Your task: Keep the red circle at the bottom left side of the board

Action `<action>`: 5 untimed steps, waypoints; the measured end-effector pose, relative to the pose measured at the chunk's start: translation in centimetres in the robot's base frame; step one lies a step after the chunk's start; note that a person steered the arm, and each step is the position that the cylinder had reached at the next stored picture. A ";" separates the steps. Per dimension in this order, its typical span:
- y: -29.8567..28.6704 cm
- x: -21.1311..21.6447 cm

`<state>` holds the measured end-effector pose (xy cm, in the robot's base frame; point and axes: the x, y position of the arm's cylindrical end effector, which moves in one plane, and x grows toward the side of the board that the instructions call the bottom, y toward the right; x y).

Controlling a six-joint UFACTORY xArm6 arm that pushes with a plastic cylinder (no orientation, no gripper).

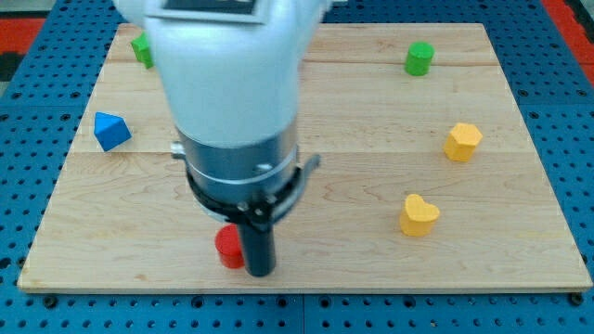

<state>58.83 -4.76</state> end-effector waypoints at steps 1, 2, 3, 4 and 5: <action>-0.9 -2.6; -6.0 -2.6; -9.1 -3.6; -7.6 -8.0; -9.9 -12.7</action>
